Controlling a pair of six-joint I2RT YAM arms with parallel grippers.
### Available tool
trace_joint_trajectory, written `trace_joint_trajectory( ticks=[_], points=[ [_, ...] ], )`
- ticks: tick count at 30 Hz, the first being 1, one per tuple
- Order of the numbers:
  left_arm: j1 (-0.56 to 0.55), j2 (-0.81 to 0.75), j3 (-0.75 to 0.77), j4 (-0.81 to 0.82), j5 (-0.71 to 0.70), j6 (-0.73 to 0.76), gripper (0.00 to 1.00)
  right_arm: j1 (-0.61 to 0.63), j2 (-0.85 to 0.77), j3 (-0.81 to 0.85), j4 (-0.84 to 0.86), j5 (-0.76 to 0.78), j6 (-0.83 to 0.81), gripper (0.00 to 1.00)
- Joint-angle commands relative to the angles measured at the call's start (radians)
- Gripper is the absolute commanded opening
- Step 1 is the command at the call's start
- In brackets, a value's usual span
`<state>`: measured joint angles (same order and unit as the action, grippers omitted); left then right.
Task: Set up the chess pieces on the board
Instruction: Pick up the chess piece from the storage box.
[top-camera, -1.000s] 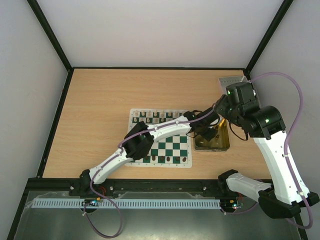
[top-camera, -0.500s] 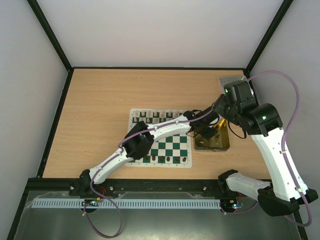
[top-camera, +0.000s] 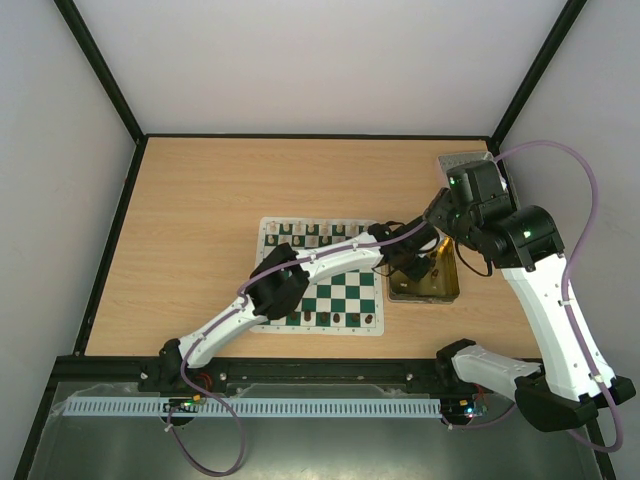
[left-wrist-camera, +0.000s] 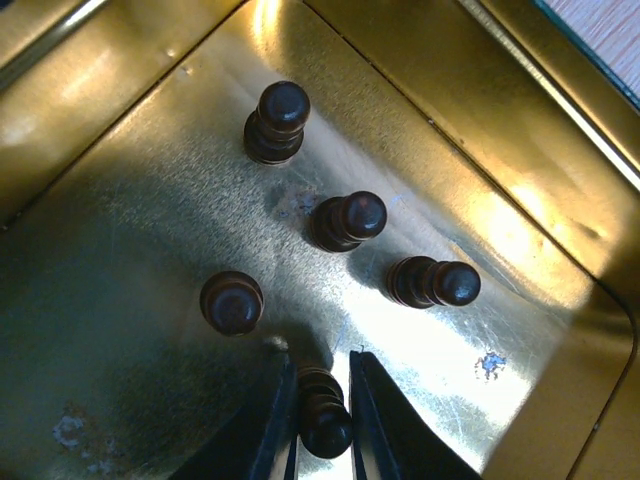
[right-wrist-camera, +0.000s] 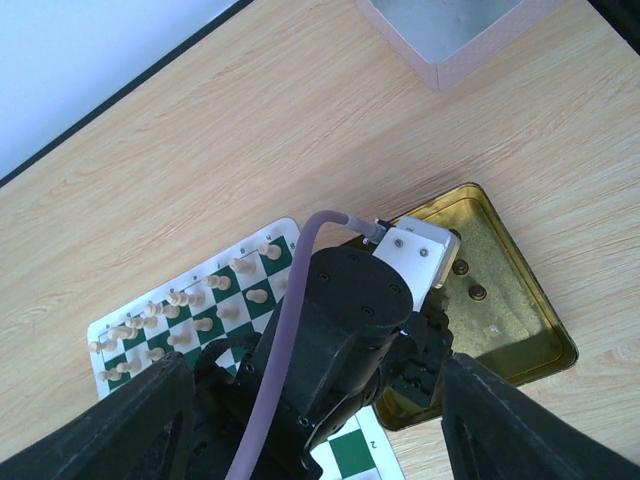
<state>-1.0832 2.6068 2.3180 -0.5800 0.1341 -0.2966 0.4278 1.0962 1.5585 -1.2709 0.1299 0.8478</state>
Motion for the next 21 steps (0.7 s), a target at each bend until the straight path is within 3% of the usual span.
trace_joint_trajectory(
  ticks=[1, 11, 21],
  points=[
    [0.003, 0.021, 0.028, -0.014, -0.01, -0.002, 0.13, -0.006, -0.002, -0.002, -0.015, 0.014, -0.01, 0.66],
    [-0.008, -0.071, -0.017, -0.045, -0.041, 0.017, 0.1, -0.006, 0.013, 0.001, -0.009, 0.014, -0.009, 0.66],
    [-0.039, -0.328, -0.258, -0.029, -0.097, 0.059, 0.06, -0.006, 0.029, 0.011, 0.03, 0.011, -0.027, 0.66]
  ],
)
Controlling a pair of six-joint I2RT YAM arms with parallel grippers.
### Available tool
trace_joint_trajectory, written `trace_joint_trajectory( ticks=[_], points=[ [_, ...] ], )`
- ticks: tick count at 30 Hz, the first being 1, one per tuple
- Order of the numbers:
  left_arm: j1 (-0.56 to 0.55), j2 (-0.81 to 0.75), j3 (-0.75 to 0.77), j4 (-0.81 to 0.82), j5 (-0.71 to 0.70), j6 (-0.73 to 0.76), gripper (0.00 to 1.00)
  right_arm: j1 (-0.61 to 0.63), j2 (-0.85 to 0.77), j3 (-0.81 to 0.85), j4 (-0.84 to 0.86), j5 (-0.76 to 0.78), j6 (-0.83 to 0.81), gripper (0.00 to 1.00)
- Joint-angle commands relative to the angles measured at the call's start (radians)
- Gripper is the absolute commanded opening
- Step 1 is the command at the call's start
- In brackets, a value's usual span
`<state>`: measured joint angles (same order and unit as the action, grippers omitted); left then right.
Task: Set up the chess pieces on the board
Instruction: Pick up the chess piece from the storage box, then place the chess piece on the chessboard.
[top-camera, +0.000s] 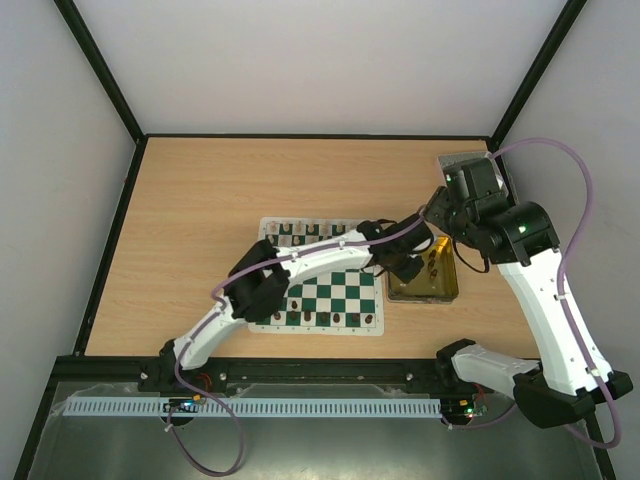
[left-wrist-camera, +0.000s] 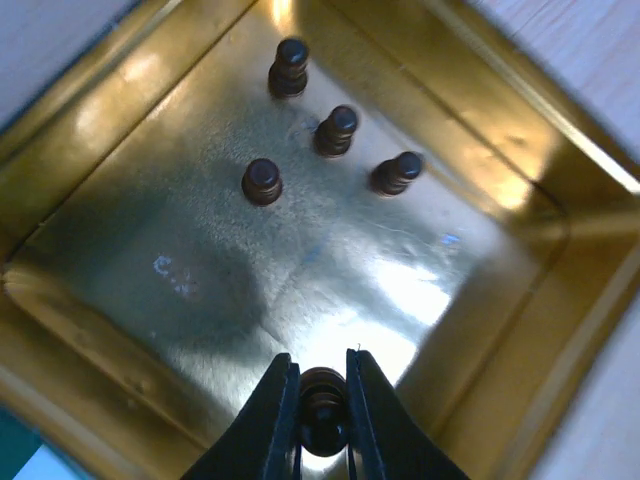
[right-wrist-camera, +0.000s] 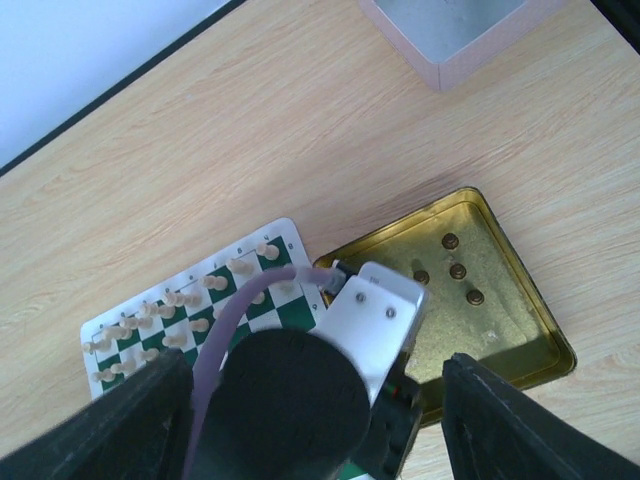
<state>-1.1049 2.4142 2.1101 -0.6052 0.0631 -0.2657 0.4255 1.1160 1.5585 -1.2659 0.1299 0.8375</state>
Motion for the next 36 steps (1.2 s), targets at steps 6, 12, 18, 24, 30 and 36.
trace_joint_trajectory(
  ticks=[6, 12, 18, 24, 30, 36],
  points=[
    [-0.027, -0.264, -0.118, 0.005, -0.016, 0.045, 0.06, -0.007, 0.03, 0.007, 0.065, -0.007, -0.017, 0.66],
    [-0.013, -0.447, -0.319, 0.015, -0.103, 0.061, 0.02, -0.023, 0.051, -0.009, 0.101, -0.047, -0.018, 0.66],
    [0.062, -0.682, -0.694, 0.101, -0.185, 0.054, 0.02, -0.029, 0.051, -0.062, 0.147, -0.107, -0.004, 0.66],
    [0.105, -0.838, -0.992, 0.205, -0.305, 0.048, 0.02, -0.03, 0.048, -0.118, 0.173, -0.147, 0.022, 0.65],
    [0.113, -0.888, -1.161, 0.326, -0.377, -0.043, 0.02, -0.03, 0.041, -0.159, 0.193, -0.18, 0.049, 0.65],
    [0.115, -0.832, -1.208, 0.419, -0.331, -0.099, 0.02, -0.03, 0.021, -0.205, 0.199, -0.2, 0.069, 0.65]
  ],
)
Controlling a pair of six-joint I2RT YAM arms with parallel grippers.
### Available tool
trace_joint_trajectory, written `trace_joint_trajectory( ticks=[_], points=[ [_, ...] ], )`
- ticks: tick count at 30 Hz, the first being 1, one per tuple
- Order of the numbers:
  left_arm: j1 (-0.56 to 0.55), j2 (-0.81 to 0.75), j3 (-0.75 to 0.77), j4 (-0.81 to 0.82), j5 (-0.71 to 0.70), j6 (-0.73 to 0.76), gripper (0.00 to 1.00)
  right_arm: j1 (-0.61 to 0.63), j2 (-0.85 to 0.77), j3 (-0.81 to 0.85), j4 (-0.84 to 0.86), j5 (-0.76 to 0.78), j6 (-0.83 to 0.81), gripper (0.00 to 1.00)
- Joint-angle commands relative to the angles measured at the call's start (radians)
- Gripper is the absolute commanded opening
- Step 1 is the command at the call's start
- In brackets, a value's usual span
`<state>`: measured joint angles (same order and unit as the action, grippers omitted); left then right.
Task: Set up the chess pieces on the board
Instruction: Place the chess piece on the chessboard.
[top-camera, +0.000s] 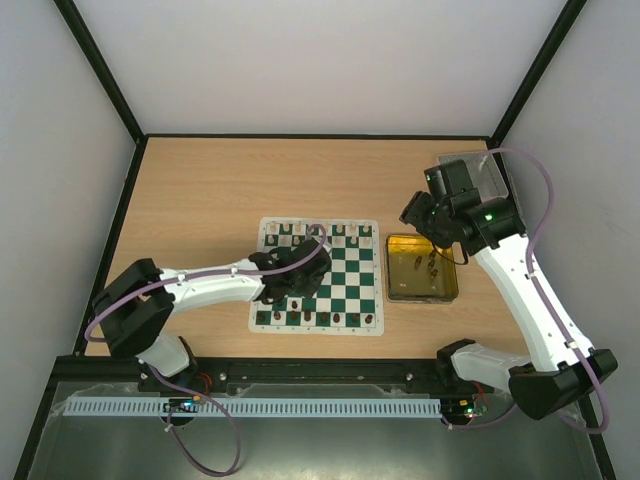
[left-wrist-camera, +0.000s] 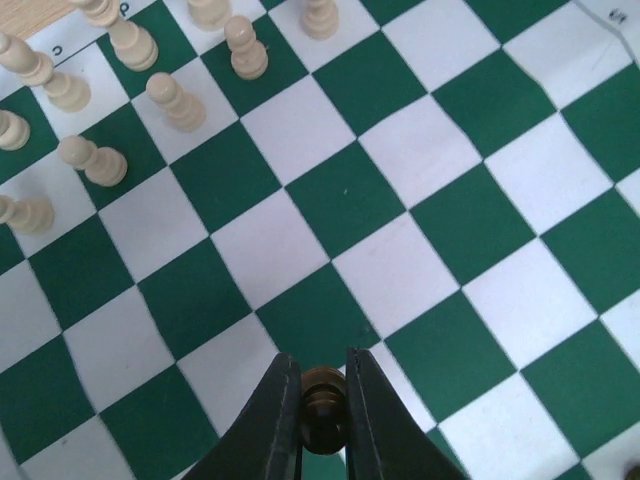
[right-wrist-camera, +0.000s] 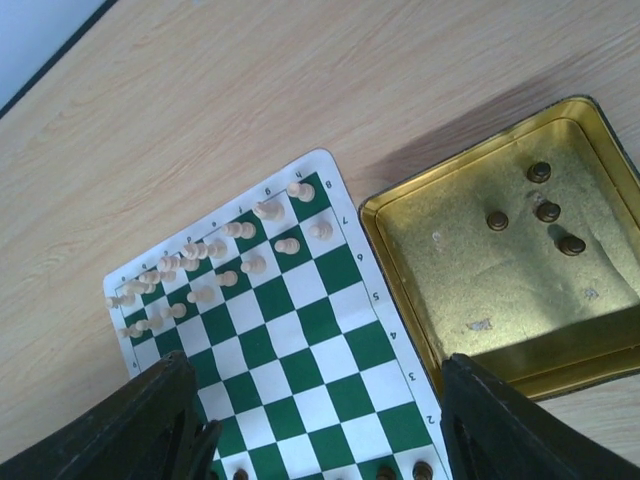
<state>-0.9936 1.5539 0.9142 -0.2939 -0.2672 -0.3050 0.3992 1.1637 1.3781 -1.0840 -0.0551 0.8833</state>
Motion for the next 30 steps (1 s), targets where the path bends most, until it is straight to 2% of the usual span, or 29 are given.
trace_joint_trajectory(
  ticks=[1, 10, 30],
  points=[
    [0.005, 0.041, -0.012, 0.115, 0.009, -0.066, 0.02, -0.003, -0.029, -0.028, 0.015, -0.014, 0.025, 0.65],
    [0.006, 0.068, -0.028, 0.129, 0.063, -0.103, 0.02, -0.003, -0.044, -0.017, -0.011, 0.001, 0.018, 0.65],
    [-0.031, -0.034, -0.113, 0.07, 0.066, -0.17, 0.02, -0.003, -0.052, -0.026, -0.011, -0.006, 0.013, 0.65]
  ],
)
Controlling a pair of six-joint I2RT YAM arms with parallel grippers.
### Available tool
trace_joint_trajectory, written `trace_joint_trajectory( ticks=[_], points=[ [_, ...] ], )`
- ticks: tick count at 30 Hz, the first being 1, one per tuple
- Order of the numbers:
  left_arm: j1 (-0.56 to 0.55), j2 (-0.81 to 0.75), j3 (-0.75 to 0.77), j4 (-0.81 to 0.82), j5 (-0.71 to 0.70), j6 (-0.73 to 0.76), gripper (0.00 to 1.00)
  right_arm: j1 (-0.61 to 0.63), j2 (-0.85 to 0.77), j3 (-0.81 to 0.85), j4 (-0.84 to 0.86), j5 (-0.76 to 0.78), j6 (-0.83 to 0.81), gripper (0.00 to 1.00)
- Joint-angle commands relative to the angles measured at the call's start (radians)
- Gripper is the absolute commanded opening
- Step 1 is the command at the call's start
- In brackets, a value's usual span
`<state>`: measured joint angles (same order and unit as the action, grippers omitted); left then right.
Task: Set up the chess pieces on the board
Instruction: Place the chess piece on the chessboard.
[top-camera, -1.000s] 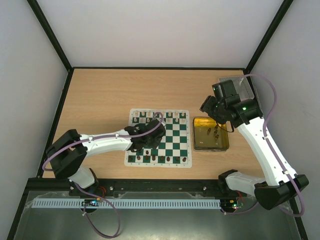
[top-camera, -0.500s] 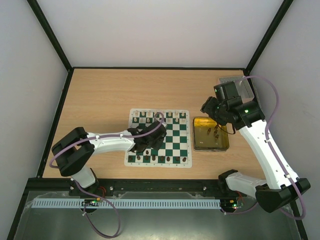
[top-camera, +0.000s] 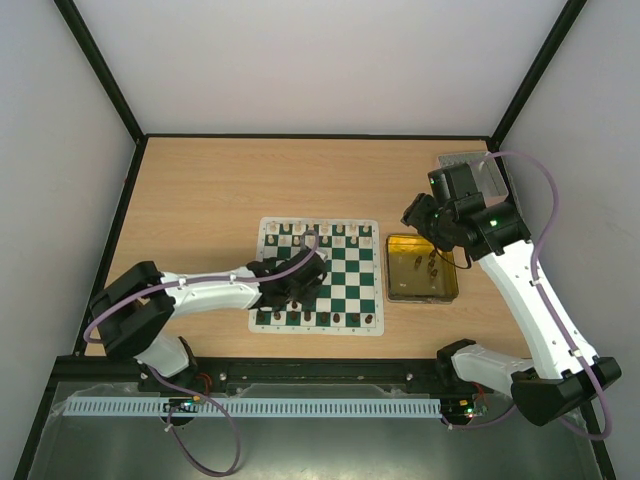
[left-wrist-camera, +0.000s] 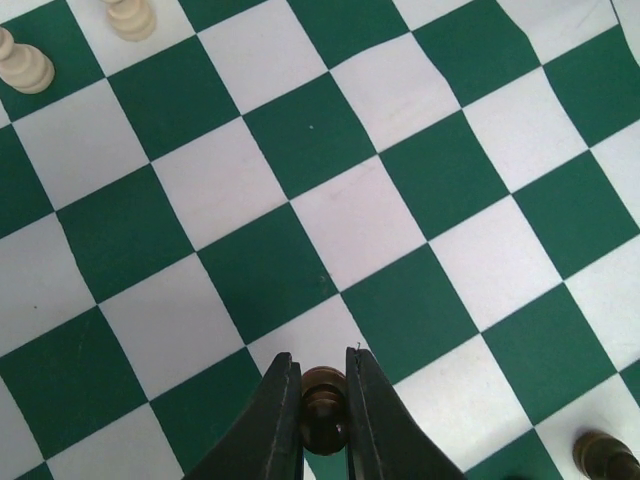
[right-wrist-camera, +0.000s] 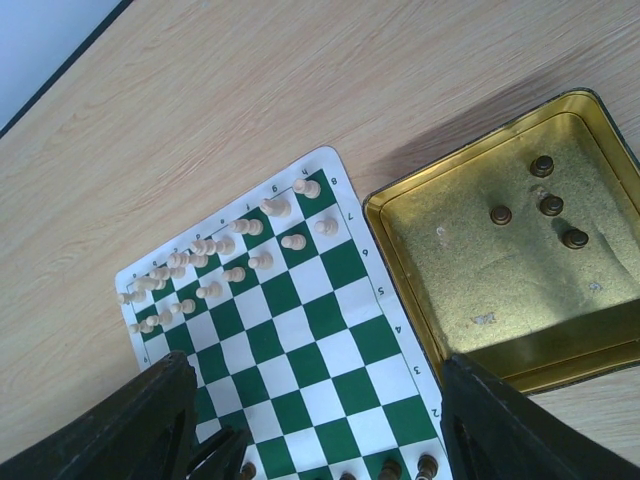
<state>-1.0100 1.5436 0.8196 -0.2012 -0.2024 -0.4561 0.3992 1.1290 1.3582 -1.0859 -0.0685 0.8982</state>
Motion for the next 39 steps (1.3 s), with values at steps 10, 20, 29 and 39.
trace_joint_trajectory(
  ticks=[10, 20, 29, 39],
  points=[
    [-0.049, -0.015, -0.041, -0.019, 0.009, -0.039, 0.02, -0.003, -0.027, -0.005, -0.013, 0.014, 0.0, 0.65],
    [-0.062, -0.027, -0.066, -0.018, 0.02, -0.056, 0.02, -0.003, -0.034, -0.014, -0.009, 0.012, 0.008, 0.65],
    [-0.069, -0.011, -0.061, -0.012, 0.029, -0.05, 0.02, -0.003, -0.045, -0.027, -0.005, 0.012, 0.013, 0.65],
    [-0.072, -0.008, -0.062, -0.007, 0.05, -0.045, 0.02, -0.003, -0.051, -0.039, -0.001, 0.012, 0.022, 0.65]
  ],
)
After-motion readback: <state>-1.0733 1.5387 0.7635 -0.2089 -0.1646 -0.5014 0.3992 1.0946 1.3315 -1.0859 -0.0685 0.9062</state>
